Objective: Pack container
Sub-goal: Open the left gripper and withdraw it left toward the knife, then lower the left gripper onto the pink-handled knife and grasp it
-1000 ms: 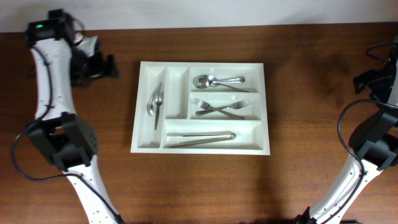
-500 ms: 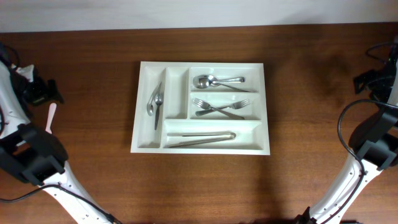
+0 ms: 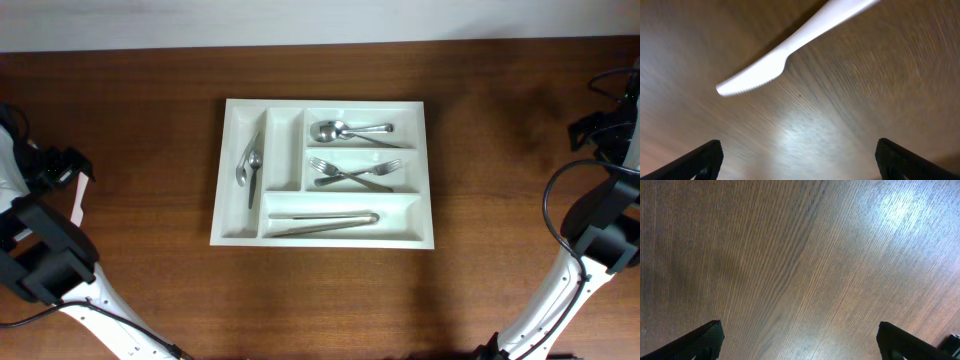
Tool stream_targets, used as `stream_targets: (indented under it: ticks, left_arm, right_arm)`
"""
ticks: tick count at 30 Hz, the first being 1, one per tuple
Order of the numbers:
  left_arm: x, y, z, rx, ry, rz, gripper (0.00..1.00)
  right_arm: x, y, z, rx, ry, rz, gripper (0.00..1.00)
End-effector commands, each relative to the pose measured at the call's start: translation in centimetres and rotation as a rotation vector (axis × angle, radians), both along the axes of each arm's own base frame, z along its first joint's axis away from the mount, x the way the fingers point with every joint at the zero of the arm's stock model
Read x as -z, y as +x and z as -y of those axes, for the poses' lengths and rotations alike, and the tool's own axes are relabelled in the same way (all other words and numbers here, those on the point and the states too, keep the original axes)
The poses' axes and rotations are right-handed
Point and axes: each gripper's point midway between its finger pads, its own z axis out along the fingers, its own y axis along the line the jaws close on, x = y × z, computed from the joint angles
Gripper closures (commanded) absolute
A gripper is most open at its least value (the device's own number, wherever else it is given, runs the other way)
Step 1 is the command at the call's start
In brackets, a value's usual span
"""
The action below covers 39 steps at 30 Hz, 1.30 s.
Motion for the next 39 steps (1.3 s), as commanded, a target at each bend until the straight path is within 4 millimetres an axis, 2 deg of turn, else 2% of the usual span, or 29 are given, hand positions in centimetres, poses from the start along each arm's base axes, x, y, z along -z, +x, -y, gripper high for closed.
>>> stream_targets:
  ticks: [1,3,5,7,10,12,17,19,20,22,23,25,26,27,28,30,31,33,36,39]
  left_arm:
    - [-0.1,1.3,1.9,-0.516,-0.169,0.035,0.01]
    - [-0.8,2.7,3.4,-0.572,-0.291,0.080,0.01]
    - [-0.8,3.1,3.5,-0.572,-0.302,0.094,0.01]
    - [-0.7,2.2,3.4,-0.642,-0.279,0.042,0.01]
    - [-1.1,-0.7,5.0,-0.970,-0.280,-0.185,0.00]
    - [-1.4,-1.7,5.5,-1.102,-0.257,-0.271,0.01]
    - [-1.1,-2.1,4.7,-1.164,-0.196,-0.285,0.01]
    - [-0.6,-1.8,3.4,-1.071,-0.149,-0.222,0.01]
    - [-0.1,-1.4,2.1,-0.967,-0.100,-0.158,0.01]
    - [0.4,-0.1,-0.2,-0.700,-0.024,-0.038,0.01]
    - [0.5,0.9,-1.1,-0.481,0.000,0.035,0.01]
    - [0.5,1.6,-1.6,-0.185,0.020,0.085,0.01]
    - [0.5,1.3,-2.2,-0.016,0.059,0.078,0.04]
    - [0.6,1.1,-2.8,0.052,0.093,0.060,0.18]
    - [0.5,0.2,-4.2,0.130,0.168,0.005,0.21]
    - [0.2,-0.9,-5.8,0.138,0.252,-0.061,0.20]
    - [0.1,-1.1,-6.1,0.147,0.267,-0.078,0.20]
    - [0.5,-0.9,-4.6,0.327,0.170,-0.049,0.28]
    - [1.1,0.7,-2.6,0.459,0.063,0.066,0.35]
    - [1.6,1.7,-2.3,0.566,0.061,0.107,0.36]
  right_arm:
    - [-2.0,0.1,0.0,-0.005,-0.033,0.038,0.01]
    - [-2.0,0.1,0.0,-0.005,-0.033,0.038,0.00]
    - [-2.0,0.1,0.0,-0.005,-0.033,0.038,0.01]
    - [-2.0,0.1,0.0,-0.005,-0.033,0.038,0.01]
    - [-2.0,0.1,0.0,-0.005,-0.033,0.038,0.01]
    - [-2.0,0.1,0.0,-0.005,-0.033,0.038,0.01]
    - [-2.0,0.1,0.0,-0.005,-0.033,0.038,0.01]
    - [-2.0,0.1,0.0,-0.005,-0.033,0.038,0.01]
    - [-2.0,0.1,0.0,-0.005,-0.033,0.038,0.01]
    - [-2.0,0.1,0.0,-0.005,-0.033,0.038,0.01]
    - [-2.0,0.1,0.0,-0.005,-0.033,0.038,0.01]
    - [-2.0,0.1,0.0,-0.005,-0.033,0.038,0.01]
    - [-2.0,0.1,0.1,-0.005,-0.034,0.038,0.01]
    - [-2.0,0.1,0.0,-0.005,-0.033,0.038,0.01]
    - [-2.0,0.1,0.0,-0.005,-0.033,0.038,0.01]
    - [-2.0,0.1,0.0,-0.005,-0.033,0.038,0.01]
    - [-2.0,0.1,0.0,-0.005,-0.033,0.038,0.01]
    - [-2.0,0.1,0.0,-0.005,-0.033,0.038,0.01]
    - [-2.0,0.1,0.0,-0.005,-0.033,0.038,0.01]
    - [-2.0,0.1,0.0,-0.005,-0.033,0.038,0.01]
